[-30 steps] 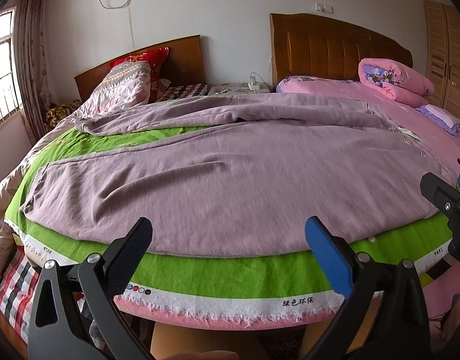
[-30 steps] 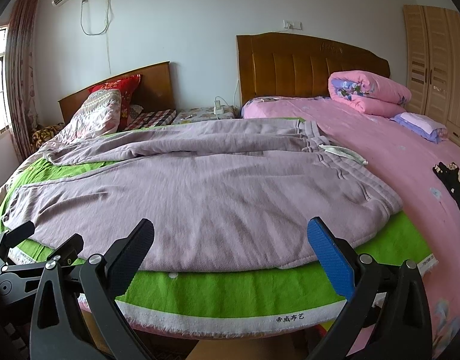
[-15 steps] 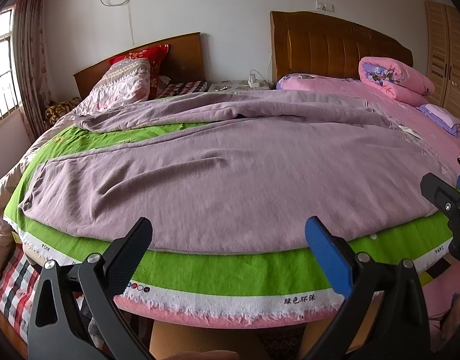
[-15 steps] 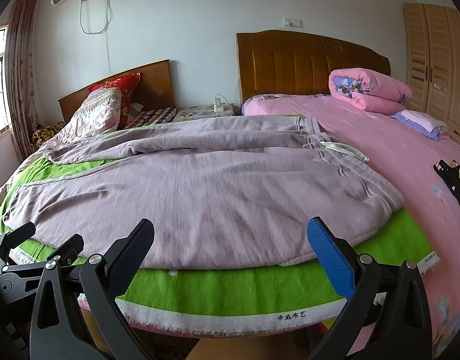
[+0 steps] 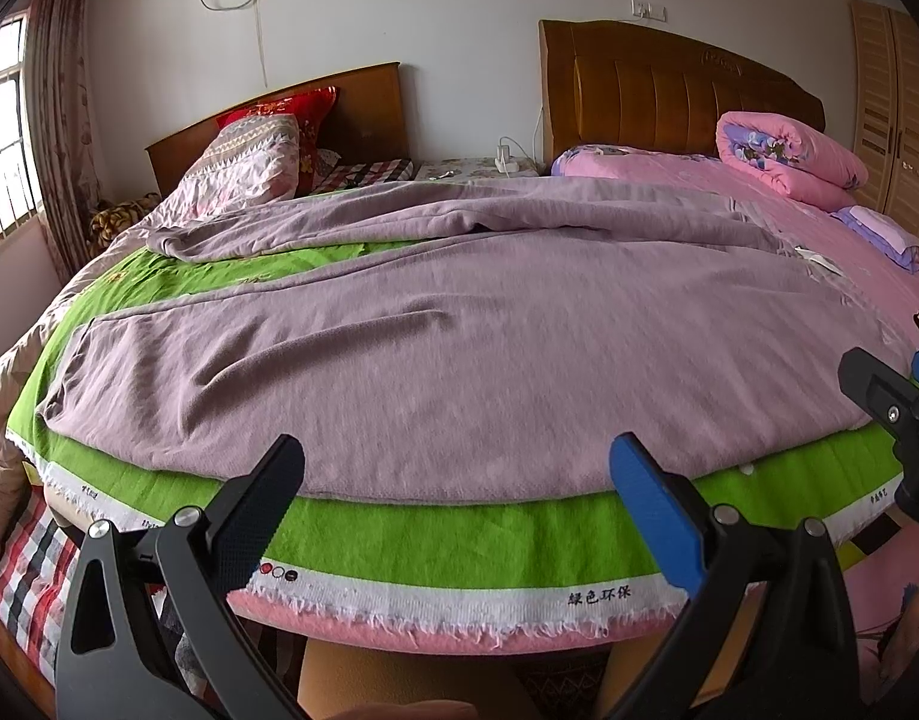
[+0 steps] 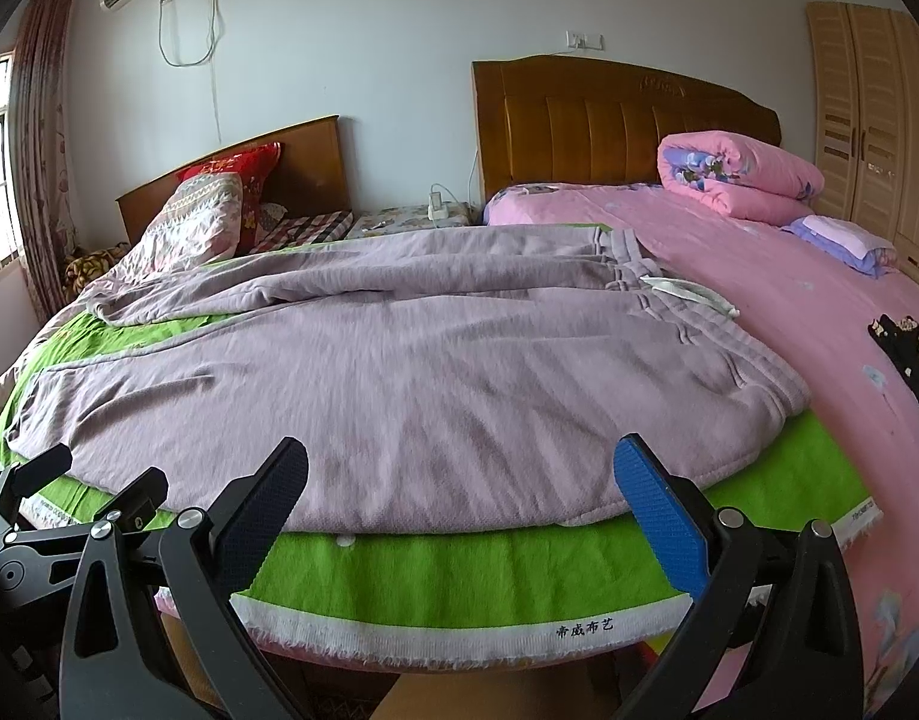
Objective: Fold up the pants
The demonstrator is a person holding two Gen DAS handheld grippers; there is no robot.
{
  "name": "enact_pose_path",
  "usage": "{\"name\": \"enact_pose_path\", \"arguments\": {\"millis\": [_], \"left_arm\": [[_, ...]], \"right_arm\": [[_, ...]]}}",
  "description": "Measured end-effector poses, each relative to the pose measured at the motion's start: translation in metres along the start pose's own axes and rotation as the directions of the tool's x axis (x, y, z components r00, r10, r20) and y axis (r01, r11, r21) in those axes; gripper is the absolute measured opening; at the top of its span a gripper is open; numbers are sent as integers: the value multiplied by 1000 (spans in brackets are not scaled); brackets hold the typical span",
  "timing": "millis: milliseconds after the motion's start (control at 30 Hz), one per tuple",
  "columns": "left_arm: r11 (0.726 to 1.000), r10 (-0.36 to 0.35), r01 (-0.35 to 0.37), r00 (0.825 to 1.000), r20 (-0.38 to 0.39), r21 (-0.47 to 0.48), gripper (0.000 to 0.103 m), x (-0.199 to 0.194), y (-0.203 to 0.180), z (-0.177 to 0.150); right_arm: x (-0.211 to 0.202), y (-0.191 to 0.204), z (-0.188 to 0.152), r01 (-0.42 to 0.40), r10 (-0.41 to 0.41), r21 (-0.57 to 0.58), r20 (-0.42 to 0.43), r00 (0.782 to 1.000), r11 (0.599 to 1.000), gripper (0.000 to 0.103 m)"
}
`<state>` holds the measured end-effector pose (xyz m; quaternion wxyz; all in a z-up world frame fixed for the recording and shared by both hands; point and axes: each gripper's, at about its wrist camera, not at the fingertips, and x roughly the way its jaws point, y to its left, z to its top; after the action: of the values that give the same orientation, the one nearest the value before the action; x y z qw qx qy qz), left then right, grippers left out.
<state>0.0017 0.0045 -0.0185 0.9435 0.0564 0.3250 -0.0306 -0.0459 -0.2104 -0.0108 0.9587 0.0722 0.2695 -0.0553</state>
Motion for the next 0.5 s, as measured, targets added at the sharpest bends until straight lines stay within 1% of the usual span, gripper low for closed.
{"name": "enact_pose_path", "arguments": {"millis": [267,333,433,500], "left_arm": [[1000,-8,8,1000,-6,2,102,2,0,-3],[1000,-25,25,1000,-12,1,102,3,2,-4],[997,-75,75,997,-27,-13,102,5,7,-2],[997,-72,72,996,-51,-12,102,10,11,2]], "right_arm": [[2,-1,-1,-1,1,1,-2,1000,1000,99],[2,-1,-1,2,-2,-1,-2,1000,1000,99],[2,-2,-3,8,-8,-7,0,1000,1000,99],[2,-3,-1,-5,5,-21,1,1000,1000,99]]}}
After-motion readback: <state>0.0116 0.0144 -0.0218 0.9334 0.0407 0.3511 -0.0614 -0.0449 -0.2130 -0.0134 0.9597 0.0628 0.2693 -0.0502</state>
